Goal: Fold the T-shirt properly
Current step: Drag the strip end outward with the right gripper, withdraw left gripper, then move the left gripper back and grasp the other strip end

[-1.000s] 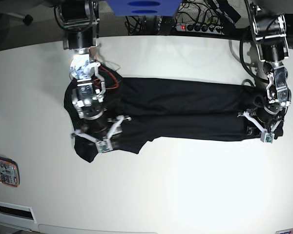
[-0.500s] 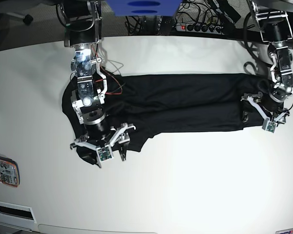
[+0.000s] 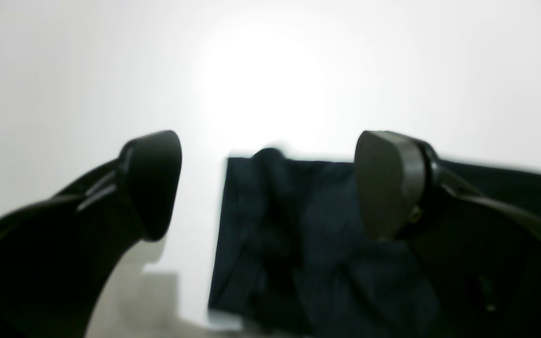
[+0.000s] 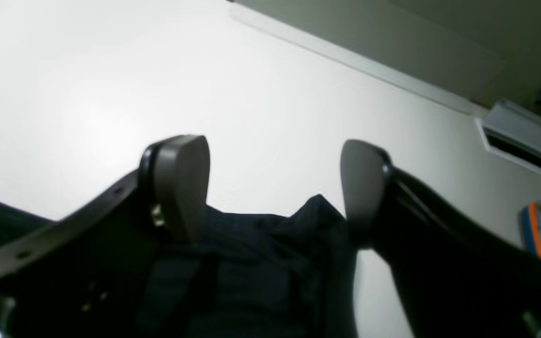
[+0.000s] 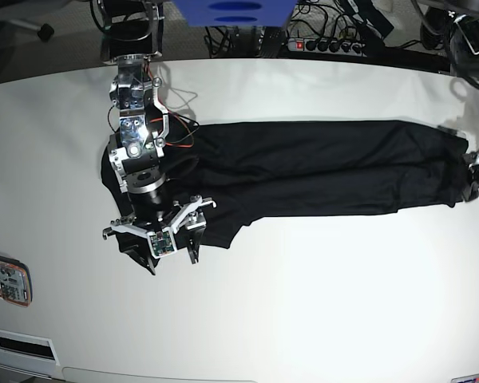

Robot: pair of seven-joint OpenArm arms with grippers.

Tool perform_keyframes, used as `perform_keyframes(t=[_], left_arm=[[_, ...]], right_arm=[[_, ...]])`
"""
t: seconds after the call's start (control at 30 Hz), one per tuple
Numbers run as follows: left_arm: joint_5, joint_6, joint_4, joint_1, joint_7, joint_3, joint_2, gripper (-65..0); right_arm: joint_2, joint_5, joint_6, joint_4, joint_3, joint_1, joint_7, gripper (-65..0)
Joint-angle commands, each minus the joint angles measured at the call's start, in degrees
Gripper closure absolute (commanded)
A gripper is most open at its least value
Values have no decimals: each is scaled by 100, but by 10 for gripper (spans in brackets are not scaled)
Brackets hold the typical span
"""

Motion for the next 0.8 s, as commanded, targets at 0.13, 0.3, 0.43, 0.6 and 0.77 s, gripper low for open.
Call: perform_keyframes(t=[0.13, 0.3, 0.43, 0.6, 0.77], left_arm=[[-467, -550, -1037, 41, 652, -803, -186, -548], [-484, -550, -1969, -117, 661, -864, -291, -548], [-467, -550, -2092, -117, 643, -864, -229, -548], [-475, -550, -2092, -213, 643, -820, -229, -548], [-449, -550, -2100, -618, 626, -38, -177, -548]], right_arm=[[-13, 24, -19, 236, -331, 92, 168, -415], [-4, 24, -19, 200, -367, 31, 168, -414], [14, 24, -19, 236, -331, 13, 168, -414], [14, 24, -19, 244, -340, 4, 168, -414], [14, 24, -19, 227, -331, 4, 168, -414]])
